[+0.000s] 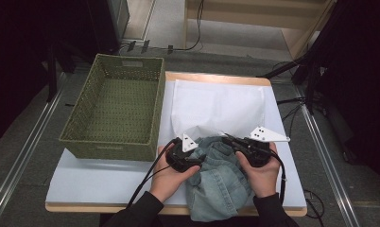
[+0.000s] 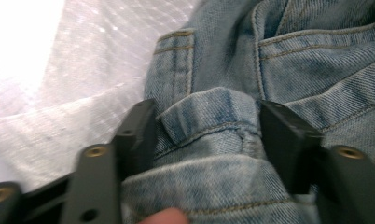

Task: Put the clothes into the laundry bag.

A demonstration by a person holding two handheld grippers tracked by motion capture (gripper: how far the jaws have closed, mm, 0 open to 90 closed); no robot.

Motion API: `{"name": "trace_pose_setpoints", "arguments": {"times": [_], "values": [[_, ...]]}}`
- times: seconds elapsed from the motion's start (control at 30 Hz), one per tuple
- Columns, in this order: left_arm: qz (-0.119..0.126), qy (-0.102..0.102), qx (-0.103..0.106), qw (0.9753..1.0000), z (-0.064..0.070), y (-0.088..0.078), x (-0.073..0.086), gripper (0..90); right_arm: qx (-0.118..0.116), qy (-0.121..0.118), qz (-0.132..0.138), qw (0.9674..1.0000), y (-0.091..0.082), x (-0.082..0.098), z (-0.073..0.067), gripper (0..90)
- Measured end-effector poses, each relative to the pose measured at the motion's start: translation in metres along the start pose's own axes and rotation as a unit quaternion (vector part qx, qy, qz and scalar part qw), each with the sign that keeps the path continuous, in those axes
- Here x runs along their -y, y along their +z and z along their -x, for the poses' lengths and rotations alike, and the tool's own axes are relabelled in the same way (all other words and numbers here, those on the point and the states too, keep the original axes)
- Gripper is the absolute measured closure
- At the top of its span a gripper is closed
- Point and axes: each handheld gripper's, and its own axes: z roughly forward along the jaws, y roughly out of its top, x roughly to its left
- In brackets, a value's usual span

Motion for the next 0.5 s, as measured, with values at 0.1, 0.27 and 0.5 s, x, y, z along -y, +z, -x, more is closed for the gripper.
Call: {"name": "trace_pose_setpoints", "arguments": {"times": [0.1, 0.27, 0.5], "values": [[-0.016, 0.007, 0.025, 0.9995, 0.000, 0.002, -0.003, 62.1, -0.008, 0.014, -0.003, 0.9999, -0.001, 0.000, 0.001, 89.6], [0.000, 0.019, 0.034, 0.9993, 0.005, -0.007, -0.008, 77.2, 0.000, -0.004, 0.000, 1.0000, -0.005, 0.000, -0.003, 84.6], [0.029, 0.040, 0.062, 0.9969, 0.021, -0.013, -0.015, 77.9, 0.018, -0.012, -0.001, 0.9998, -0.001, 0.000, -0.008, 90.0]]}}
